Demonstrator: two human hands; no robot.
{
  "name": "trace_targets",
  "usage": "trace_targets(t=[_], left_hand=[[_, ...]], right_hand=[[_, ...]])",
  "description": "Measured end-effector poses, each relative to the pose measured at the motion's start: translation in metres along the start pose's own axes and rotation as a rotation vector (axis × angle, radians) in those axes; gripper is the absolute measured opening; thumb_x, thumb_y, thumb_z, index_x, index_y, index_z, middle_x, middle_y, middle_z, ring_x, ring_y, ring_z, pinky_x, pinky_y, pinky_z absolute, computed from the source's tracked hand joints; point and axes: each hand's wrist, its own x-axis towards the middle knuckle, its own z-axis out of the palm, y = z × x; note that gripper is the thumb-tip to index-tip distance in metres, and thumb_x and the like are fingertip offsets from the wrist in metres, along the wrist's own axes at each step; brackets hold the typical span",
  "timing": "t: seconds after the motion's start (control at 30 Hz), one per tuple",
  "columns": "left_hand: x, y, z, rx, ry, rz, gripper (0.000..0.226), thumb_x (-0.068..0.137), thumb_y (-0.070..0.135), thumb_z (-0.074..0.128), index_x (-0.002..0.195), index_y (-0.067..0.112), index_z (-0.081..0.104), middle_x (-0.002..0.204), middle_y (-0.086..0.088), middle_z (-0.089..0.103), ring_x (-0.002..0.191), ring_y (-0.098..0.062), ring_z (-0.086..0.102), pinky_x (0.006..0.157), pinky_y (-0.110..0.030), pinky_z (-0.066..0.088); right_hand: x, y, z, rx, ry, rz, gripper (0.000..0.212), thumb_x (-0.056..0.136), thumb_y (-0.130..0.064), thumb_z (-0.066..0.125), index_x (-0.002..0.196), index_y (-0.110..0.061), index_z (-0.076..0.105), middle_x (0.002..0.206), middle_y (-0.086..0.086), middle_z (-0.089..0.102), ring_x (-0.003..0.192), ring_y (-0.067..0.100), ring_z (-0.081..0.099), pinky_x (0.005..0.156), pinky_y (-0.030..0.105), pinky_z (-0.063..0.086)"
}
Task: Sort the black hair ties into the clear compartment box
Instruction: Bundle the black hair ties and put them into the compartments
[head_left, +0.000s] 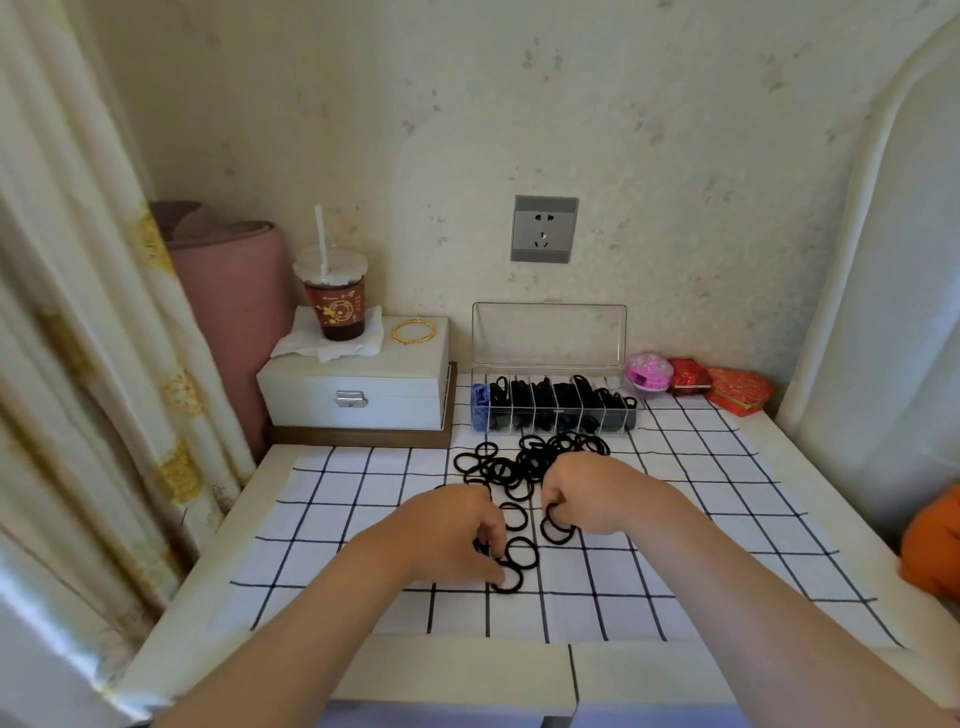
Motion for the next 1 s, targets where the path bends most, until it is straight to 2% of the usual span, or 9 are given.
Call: trace_targets(t=[0.1,0.2,0.33,0.43,0.53,0.63,0.8,0.9,1.0], left_hand=[[0.005,0.002,0.002,0.054,0.033,-0.012,0.014,0.084,0.038,0.071,0.093,0.028,0.073,0.094,0.015,0.055,0.091,-0.007,0.055,0.081,-0.030,0.051],[0.009,0.003,0.004,0.089,0.077,0.004,0.014,0.086,0.036,0.068,0.095,0.027,0.073,0.097,0.013,0.061,0.091,-0.007,0.056,0.080,-0.029,0.051],[0.015,0.003,0.005,0.172,0.124,0.060,0.016,0.089,0.034,0.064,0.098,0.028,0.076,0.097,0.009,0.064,0.094,-0.011,0.054,0.075,-0.025,0.040],[0.019,0.004,0.005,0.170,0.178,0.042,0.018,0.093,0.032,0.059,0.093,0.023,0.075,0.094,0.006,0.066,0.091,-0.014,0.056,0.078,-0.029,0.045],[0.018,-0.001,0.001,0.038,0.194,-0.042,0.010,0.094,0.034,0.059,0.093,0.027,0.066,0.096,0.009,0.067,0.091,-0.010,0.057,0.083,-0.031,0.050],[0.013,-0.010,-0.006,-0.012,0.158,-0.091,0.005,0.093,0.034,0.059,0.094,0.031,0.063,0.094,0.013,0.065,0.088,-0.007,0.060,0.081,-0.029,0.053],[-0.003,-0.017,-0.016,-0.006,0.016,-0.154,0.019,0.086,0.023,0.056,0.099,0.033,0.065,0.097,0.013,0.064,0.091,-0.008,0.060,0.080,-0.025,0.051],[-0.009,-0.020,-0.016,0.014,-0.035,-0.167,0.020,0.084,0.029,0.062,0.103,0.034,0.064,0.097,0.011,0.062,0.088,-0.009,0.059,0.076,-0.026,0.050],[-0.011,-0.021,-0.013,0.077,-0.030,-0.141,0.019,0.084,0.037,0.067,0.103,0.036,0.064,0.096,0.014,0.061,0.088,-0.008,0.058,0.076,-0.026,0.050]], right_hand=[[0.000,-0.003,0.000,0.019,0.059,-0.057,0.014,0.091,-0.019,0.057,0.092,-0.012,0.069,0.088,0.005,0.069,0.084,0.024,0.065,0.075,0.037,0.053],[-0.003,-0.010,-0.007,0.171,0.110,-0.116,0.015,0.094,-0.015,0.059,0.101,-0.021,0.071,0.077,-0.015,0.060,0.070,0.003,0.058,0.064,0.017,0.045],[-0.009,-0.014,-0.009,0.273,-0.031,-0.154,0.022,0.092,-0.011,0.060,0.104,-0.025,0.074,0.083,-0.009,0.068,0.059,-0.001,0.058,0.061,0.015,0.049],[-0.013,-0.016,-0.007,0.224,-0.089,-0.180,0.029,0.088,-0.010,0.061,0.105,-0.028,0.076,0.080,-0.017,0.066,0.063,-0.009,0.058,0.062,0.008,0.043],[-0.014,-0.016,-0.005,0.202,-0.058,-0.156,0.029,0.084,-0.012,0.065,0.102,-0.032,0.076,0.083,-0.018,0.067,0.077,0.000,0.062,0.071,0.016,0.049],[-0.010,-0.020,-0.002,0.120,-0.009,-0.126,0.025,0.084,-0.014,0.066,0.099,-0.030,0.077,0.077,-0.020,0.064,0.077,0.002,0.062,0.074,0.019,0.051],[-0.001,-0.019,0.004,-0.058,-0.039,-0.099,0.019,0.085,-0.016,0.058,0.095,-0.013,0.074,0.095,0.007,0.074,0.086,0.025,0.067,0.075,0.034,0.055],[0.002,-0.014,0.003,-0.003,-0.040,-0.103,0.021,0.088,-0.017,0.056,0.097,-0.005,0.071,0.097,0.016,0.071,0.075,0.025,0.062,0.069,0.033,0.052],[0.001,-0.010,-0.007,0.142,0.063,-0.116,0.017,0.093,-0.015,0.059,0.102,-0.018,0.073,0.085,-0.006,0.067,0.073,0.007,0.060,0.065,0.016,0.047]])
